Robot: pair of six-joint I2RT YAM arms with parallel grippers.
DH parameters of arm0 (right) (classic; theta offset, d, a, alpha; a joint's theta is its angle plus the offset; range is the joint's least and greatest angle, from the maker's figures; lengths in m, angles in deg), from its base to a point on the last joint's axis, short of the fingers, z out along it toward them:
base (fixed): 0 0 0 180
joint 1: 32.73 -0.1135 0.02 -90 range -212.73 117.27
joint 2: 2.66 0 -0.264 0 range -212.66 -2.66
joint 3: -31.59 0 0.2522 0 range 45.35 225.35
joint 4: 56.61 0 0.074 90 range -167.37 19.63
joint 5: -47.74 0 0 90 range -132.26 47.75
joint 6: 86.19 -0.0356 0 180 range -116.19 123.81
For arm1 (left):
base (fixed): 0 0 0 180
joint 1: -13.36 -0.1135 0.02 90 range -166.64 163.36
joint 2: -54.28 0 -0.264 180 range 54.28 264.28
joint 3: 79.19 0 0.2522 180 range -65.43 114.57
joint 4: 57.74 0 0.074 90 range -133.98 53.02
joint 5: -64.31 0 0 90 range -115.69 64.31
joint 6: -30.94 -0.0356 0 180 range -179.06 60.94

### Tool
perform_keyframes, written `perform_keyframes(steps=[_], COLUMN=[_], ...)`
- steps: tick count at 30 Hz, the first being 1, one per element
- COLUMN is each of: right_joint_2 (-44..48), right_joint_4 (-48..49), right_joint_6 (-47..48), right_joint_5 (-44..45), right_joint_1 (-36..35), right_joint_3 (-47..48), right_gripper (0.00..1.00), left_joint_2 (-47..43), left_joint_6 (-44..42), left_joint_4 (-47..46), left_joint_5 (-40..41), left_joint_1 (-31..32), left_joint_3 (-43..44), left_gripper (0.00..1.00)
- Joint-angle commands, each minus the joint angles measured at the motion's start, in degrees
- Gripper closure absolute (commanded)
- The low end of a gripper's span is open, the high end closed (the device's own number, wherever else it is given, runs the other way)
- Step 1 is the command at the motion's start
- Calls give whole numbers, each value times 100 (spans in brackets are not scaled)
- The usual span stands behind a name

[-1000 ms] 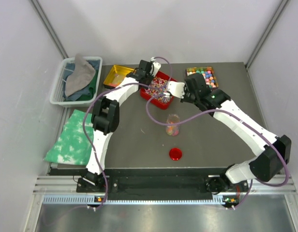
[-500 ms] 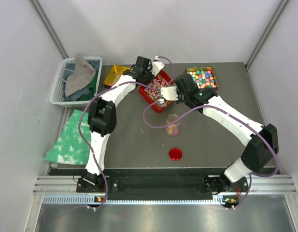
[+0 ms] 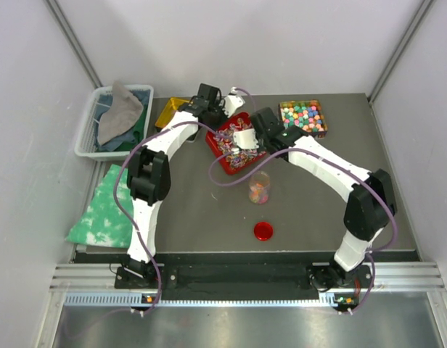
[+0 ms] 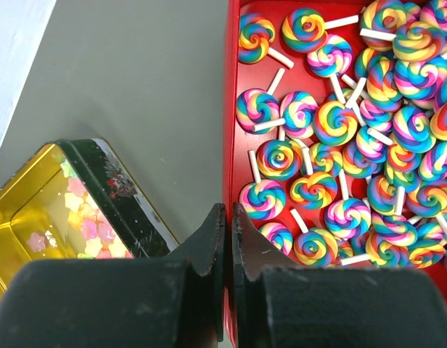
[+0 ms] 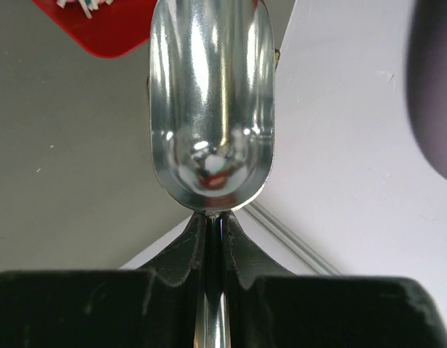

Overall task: Pack the candies
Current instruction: Scoop the fake candies from the storage box.

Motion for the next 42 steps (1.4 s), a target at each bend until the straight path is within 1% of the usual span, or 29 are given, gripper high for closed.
perform_keyframes(steps=[1,11,18,24,28,32,35,42], right_joint_2=[-250,-1094,-1445,-1683,-1885,-2052,-2184,-2263], right_joint_4=[147,-362,-767,-820,-609,-538,-600,-679], right_joint_6=[289,597,843,1010,1142,1265,1274,1291], right_joint_5=[336,643,899,1031,1162,1224,1224,1075], right_joint_1=[-65,-65,-126,-232,-320,-434,-531,-671], right_joint_3=[332,1088,1483,1685,1712,1800,1923,1853], right_gripper=[100,100,100,100,100,100,100,100], left_joint_2=[-795,-769,-839,-1076,-1173,-1287,-1314,-1533], left_joint_6=[-165,-386,-499,-473,-465,-517,-535,-526], left_joint_4=[-261,-419,-665,-762,-718,-797,-806,-1078], left_joint_5=[-527,-264,44,123,246,264,264,386], left_joint_1=[-15,-15,-15,-15,-7,2,11,29], left_joint_3=[115,150,18,-184,-281,-596,-711,-1125], left_gripper=[100,100,100,100,100,100,100,100])
